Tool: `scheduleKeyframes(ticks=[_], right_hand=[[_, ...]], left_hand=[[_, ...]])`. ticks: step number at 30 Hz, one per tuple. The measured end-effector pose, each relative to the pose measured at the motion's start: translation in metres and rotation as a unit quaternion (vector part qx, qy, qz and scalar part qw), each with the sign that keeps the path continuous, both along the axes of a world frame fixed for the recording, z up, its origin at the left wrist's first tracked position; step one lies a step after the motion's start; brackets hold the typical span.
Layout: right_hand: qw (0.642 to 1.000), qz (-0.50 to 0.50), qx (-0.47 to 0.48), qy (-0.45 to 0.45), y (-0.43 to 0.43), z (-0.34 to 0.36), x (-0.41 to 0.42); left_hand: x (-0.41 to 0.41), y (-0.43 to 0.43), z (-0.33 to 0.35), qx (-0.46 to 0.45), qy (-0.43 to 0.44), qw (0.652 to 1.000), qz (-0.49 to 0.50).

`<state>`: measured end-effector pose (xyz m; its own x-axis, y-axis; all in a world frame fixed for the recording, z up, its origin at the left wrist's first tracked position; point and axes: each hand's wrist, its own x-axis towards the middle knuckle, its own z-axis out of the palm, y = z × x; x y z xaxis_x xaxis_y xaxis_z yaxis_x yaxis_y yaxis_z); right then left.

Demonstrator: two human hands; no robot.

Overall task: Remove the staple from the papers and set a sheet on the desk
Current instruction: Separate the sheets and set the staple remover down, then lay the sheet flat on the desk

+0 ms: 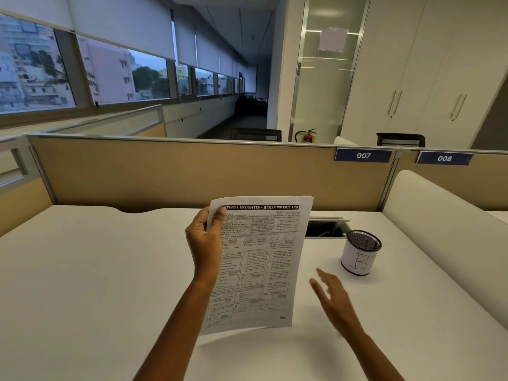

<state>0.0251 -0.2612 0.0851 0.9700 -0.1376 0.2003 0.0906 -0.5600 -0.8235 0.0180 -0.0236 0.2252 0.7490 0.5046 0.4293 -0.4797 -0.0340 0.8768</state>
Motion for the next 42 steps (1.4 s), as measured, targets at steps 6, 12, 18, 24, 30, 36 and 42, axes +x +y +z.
scheduleKeyframes(ticks=[6,12,18,24,30,36,42], right_hand=[[0.979,0.122,0.157,0.046,0.027,0.006,0.009],[0.959,0.081,0.270,0.027,0.034,0.008,0.010],[0.968,-0.005,0.250,0.008,0.050,0.005,0.022],[0.979,-0.041,0.198,0.023,0.079,0.001,0.038],[0.983,-0.046,0.154,0.088,0.121,-0.005,0.056],[0.979,-0.045,0.091,0.178,0.167,-0.021,0.082],[0.974,-0.047,0.088,0.201,0.207,-0.024,0.091]], left_hand=[[0.002,0.001,0.002,-0.007,-0.007,1.000,-0.023],[0.015,0.015,0.001,-0.008,0.037,0.999,-0.029],[0.034,0.036,-0.039,0.098,0.343,0.932,-0.054],[0.040,0.066,-0.093,0.184,0.392,0.899,-0.058],[0.054,0.098,-0.112,0.217,0.405,0.888,0.032],[0.073,0.135,-0.129,0.198,0.450,0.866,0.091],[0.090,0.163,-0.141,0.144,0.454,0.870,0.126]])
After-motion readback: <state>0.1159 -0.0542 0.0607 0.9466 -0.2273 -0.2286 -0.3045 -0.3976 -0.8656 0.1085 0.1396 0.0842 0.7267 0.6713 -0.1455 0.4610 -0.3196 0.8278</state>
